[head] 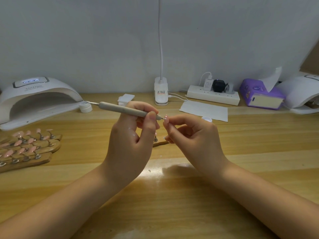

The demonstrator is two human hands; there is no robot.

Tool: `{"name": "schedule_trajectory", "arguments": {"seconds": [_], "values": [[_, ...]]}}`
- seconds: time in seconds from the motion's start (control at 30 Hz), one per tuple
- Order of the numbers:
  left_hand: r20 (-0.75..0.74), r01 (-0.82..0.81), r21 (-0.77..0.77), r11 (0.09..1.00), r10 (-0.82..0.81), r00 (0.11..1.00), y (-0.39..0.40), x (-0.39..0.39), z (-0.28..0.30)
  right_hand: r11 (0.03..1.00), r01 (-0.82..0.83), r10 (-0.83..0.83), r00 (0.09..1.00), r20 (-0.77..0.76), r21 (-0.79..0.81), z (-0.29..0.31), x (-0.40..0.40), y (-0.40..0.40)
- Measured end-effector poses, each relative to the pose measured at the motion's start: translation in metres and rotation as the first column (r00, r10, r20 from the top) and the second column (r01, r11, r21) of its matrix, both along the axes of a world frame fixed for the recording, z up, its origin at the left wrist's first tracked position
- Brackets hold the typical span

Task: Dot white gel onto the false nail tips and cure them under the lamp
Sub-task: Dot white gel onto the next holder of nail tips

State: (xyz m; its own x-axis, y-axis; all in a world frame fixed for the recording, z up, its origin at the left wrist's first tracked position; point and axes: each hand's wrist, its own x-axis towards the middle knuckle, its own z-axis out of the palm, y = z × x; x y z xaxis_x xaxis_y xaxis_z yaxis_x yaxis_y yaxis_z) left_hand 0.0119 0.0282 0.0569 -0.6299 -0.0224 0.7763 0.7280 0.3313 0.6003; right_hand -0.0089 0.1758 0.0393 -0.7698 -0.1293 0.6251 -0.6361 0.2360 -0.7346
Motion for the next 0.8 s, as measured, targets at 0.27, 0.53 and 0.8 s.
{"name": "schedule_trajectory", "arguments": {"seconds": [0.27,0.53,0.8], "values": [[-0.001,-0.014,-0.019,1.0,0.014,1.0,-0.0006,-0.0004,-0.0012,1.0,0.003,-0.003,1.0,0.002,0.008,-0.0005,-0.0009,0.0006],[-0.01,0.0,-0.012,1.0,0.0,1.0,-0.0007,0.0002,-0.0008,1.0,0.006,-0.005,1.0,-0.012,0.02,-0.0014,-0.0013,0.001],[-0.004,0.003,-0.012,1.0,-0.003,1.0,-0.0005,-0.0001,-0.0017,1.0,0.005,-0.004,1.0,-0.015,0.017,-0.0015,-0.0013,0.0006]]}}
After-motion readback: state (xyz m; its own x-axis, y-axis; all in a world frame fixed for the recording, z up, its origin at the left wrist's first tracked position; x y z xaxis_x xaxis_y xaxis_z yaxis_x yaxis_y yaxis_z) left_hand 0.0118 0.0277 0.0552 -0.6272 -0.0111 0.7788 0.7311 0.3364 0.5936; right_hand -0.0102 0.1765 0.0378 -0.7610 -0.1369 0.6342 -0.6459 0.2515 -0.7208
